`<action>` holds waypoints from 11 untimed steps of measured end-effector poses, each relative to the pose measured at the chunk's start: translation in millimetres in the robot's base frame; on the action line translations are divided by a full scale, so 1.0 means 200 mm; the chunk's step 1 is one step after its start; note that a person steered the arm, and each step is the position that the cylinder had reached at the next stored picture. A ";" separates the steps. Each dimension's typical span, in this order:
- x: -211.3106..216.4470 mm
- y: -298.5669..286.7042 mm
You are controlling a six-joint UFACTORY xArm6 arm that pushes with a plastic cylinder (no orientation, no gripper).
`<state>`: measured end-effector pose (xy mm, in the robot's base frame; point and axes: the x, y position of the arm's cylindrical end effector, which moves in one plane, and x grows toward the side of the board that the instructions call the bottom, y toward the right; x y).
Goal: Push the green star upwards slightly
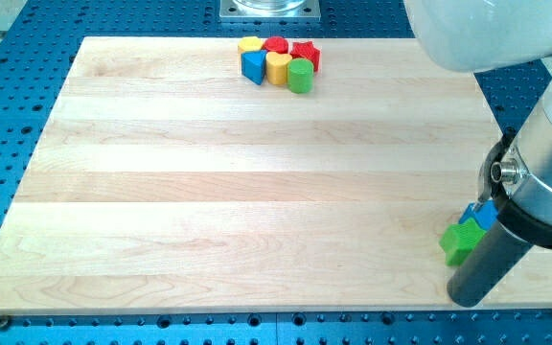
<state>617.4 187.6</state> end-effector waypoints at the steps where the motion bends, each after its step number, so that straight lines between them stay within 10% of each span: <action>1: -0.13 -0.04; 3: -0.71 -0.13; 6: -0.11 -0.13; 11: -0.59 0.10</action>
